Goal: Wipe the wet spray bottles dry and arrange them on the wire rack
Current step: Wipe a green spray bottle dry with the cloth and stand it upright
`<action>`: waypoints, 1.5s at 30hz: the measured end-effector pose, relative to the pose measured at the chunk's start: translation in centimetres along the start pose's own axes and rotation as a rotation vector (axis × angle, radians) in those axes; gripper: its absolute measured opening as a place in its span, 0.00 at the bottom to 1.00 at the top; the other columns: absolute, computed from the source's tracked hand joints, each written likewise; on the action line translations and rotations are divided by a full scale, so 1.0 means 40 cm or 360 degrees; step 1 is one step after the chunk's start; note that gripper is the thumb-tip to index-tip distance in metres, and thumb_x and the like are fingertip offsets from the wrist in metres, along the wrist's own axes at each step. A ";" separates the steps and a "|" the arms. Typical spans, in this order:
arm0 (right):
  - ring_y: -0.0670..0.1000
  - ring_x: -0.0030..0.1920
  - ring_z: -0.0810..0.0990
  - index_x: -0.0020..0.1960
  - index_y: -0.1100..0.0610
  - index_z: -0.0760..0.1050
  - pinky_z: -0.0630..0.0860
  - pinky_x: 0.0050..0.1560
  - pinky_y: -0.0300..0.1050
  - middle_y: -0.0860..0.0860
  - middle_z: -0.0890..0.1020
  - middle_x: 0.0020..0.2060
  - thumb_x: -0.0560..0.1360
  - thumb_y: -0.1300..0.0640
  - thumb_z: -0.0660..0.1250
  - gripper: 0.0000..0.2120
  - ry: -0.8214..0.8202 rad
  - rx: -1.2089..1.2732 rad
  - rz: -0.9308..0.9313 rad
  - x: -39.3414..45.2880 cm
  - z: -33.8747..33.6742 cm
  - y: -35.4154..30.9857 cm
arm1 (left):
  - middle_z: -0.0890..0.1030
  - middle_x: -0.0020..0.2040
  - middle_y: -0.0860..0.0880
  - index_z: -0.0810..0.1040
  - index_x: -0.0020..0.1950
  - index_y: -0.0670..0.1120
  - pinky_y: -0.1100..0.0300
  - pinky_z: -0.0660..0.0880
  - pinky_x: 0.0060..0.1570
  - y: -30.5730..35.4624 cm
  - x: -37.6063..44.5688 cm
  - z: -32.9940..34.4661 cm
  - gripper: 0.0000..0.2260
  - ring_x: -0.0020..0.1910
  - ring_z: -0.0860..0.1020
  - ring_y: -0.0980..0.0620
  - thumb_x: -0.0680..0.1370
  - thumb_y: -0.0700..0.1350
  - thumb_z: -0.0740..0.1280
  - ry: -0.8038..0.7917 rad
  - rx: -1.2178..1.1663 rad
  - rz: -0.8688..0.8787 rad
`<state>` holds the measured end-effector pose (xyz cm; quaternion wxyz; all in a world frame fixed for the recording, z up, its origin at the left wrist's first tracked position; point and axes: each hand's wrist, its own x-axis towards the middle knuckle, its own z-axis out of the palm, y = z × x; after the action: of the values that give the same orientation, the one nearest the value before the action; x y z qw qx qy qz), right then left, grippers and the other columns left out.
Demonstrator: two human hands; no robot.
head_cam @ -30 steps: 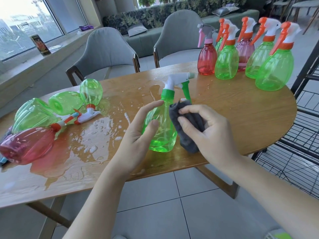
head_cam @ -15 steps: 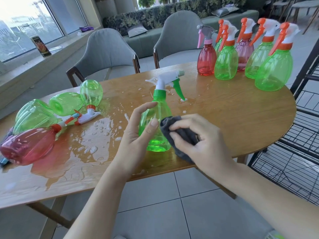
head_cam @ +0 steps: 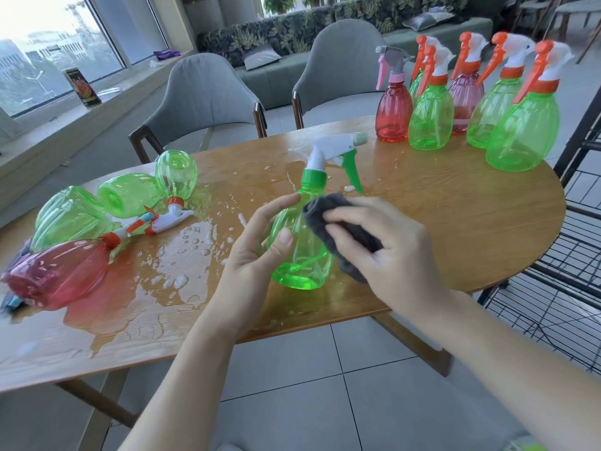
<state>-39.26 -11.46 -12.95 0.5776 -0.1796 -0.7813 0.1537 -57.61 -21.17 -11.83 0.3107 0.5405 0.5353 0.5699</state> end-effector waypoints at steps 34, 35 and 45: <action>0.51 0.51 0.83 0.52 0.60 0.85 0.76 0.54 0.38 0.55 0.83 0.51 0.75 0.66 0.76 0.06 -0.0131 0.0180 -0.0026 -0.032 -0.030 -0.027 | 0.85 0.63 0.42 0.81 0.70 0.56 0.47 0.82 0.54 -0.008 0.033 0.042 0.23 0.57 0.83 0.42 0.75 0.48 0.72 0.0069 -0.0669 -0.0187; 0.51 0.53 0.83 0.52 0.58 0.85 0.76 0.55 0.40 0.53 0.84 0.51 0.75 0.65 0.75 0.07 -0.0081 0.0242 0.0070 -0.023 -0.035 -0.025 | 0.84 0.64 0.42 0.81 0.70 0.56 0.45 0.81 0.56 -0.009 0.031 0.043 0.23 0.59 0.83 0.41 0.74 0.48 0.72 0.0012 -0.0687 -0.0166; 0.50 0.54 0.84 0.54 0.49 0.83 0.77 0.57 0.42 0.46 0.87 0.51 0.78 0.62 0.72 0.10 0.0011 0.0695 0.0640 0.006 -0.061 -0.017 | 0.84 0.66 0.45 0.84 0.68 0.55 0.49 0.84 0.54 -0.005 0.028 0.056 0.22 0.60 0.85 0.44 0.74 0.48 0.70 -0.0141 -0.0919 -0.0221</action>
<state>-37.04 -11.90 -11.75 0.5633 -0.2029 -0.6764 0.4289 -55.78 -19.46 -12.07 0.5129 0.4161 0.3727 0.6519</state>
